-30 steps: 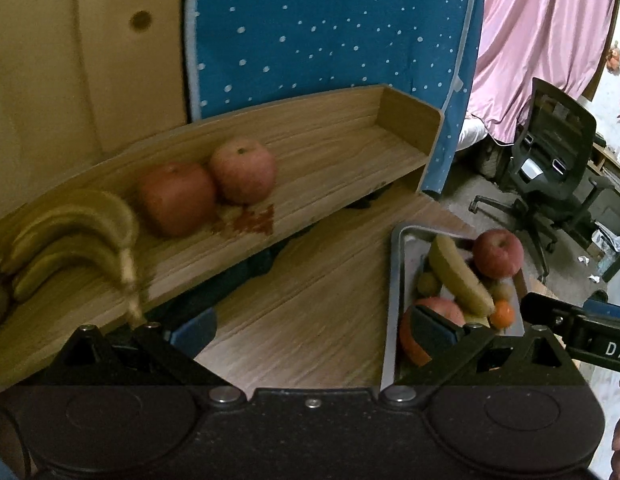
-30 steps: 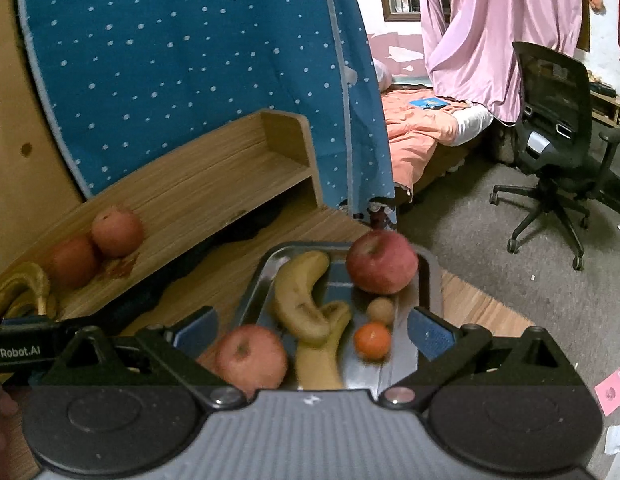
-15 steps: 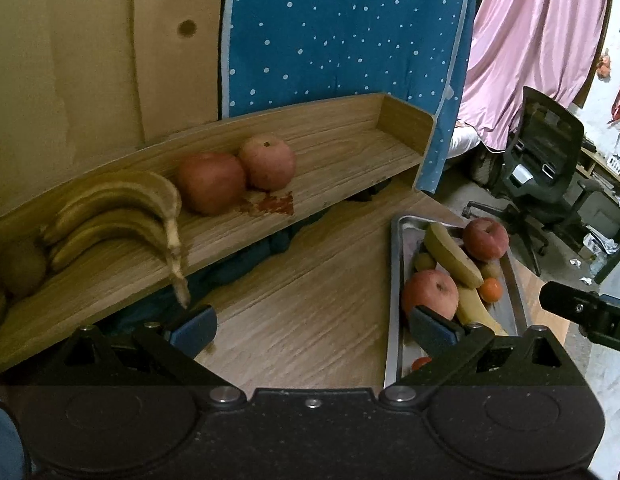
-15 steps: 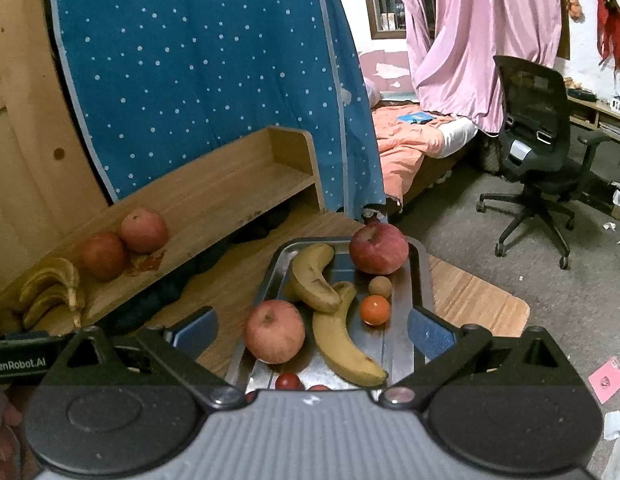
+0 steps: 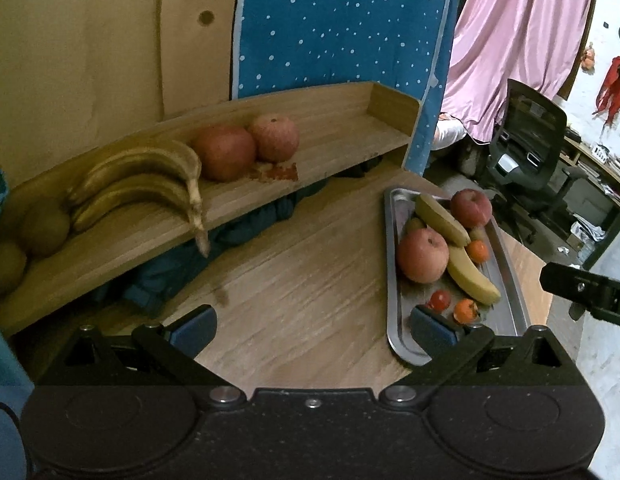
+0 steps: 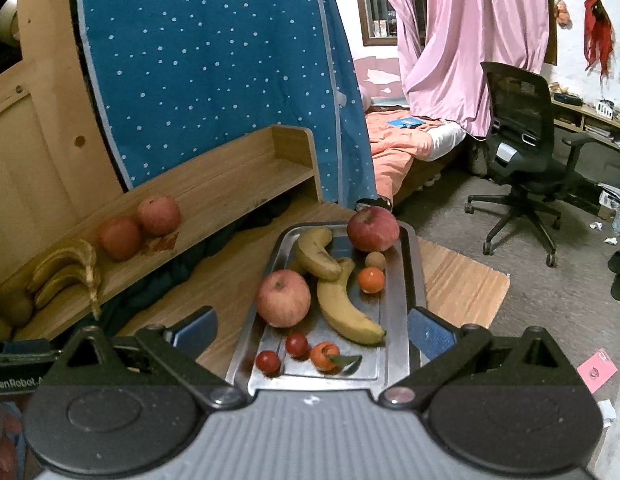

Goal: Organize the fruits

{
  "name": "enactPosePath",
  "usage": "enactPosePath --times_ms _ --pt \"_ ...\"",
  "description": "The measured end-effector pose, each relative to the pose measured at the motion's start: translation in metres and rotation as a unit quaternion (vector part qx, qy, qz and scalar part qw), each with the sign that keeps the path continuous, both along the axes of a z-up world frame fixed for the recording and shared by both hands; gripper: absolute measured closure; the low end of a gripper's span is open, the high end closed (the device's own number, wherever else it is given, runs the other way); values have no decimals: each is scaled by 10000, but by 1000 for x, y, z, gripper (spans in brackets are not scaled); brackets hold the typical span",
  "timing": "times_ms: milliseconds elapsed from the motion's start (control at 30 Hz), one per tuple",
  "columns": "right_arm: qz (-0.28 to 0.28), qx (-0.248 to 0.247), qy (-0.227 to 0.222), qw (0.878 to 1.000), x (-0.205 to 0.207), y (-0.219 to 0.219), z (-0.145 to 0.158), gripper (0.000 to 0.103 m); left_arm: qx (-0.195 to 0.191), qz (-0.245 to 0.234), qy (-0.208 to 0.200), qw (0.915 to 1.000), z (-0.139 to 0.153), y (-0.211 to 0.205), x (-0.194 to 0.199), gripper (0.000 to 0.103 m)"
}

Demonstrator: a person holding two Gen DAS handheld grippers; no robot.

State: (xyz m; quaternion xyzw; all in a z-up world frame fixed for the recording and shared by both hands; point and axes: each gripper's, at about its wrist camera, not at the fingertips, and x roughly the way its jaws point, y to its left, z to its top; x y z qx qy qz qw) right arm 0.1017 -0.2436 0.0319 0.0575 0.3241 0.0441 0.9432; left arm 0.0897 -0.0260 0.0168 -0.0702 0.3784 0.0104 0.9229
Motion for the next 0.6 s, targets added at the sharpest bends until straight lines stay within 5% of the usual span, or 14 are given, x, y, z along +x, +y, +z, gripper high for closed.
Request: enactPosePath --times_ms 600 --pt "612 -19 331 9976 -13 22 -8 0 153 360 324 9987 -8 15 -28 1"
